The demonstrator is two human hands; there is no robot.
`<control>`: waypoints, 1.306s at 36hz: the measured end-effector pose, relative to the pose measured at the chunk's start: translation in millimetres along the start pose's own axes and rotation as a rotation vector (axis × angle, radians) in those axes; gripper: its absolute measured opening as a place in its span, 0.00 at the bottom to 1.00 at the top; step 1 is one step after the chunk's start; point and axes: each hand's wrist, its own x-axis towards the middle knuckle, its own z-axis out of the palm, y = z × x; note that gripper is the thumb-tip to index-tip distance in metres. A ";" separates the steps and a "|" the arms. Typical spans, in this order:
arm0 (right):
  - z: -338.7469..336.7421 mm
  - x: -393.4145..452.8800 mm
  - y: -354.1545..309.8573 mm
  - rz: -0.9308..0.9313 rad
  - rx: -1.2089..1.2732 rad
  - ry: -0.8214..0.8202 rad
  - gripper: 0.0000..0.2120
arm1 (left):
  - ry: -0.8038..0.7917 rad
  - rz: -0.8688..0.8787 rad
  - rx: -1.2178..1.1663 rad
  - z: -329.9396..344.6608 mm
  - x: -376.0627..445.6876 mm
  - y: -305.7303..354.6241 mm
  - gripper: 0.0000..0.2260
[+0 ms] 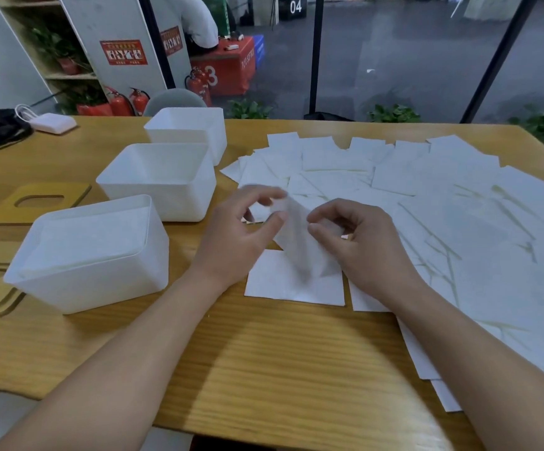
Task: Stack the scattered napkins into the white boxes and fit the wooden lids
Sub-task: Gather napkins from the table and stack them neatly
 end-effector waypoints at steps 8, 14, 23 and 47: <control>-13.5 -3.2 -9.5 -0.065 0.070 -0.101 0.10 | -0.121 -0.129 -0.248 -9.9 4.8 3.4 0.14; -21.6 1.2 6.2 0.090 -0.082 -0.140 0.05 | -0.305 -0.183 -0.115 -15.2 3.7 -5.6 0.06; -15.4 -1.0 13.5 0.160 -0.224 -0.254 0.09 | -0.288 -0.129 0.157 -9.5 2.3 -15.6 0.05; -3.9 -9.8 10.2 -0.005 -0.346 -0.288 0.05 | -0.065 -0.177 0.412 -13.9 10.2 -32.3 0.08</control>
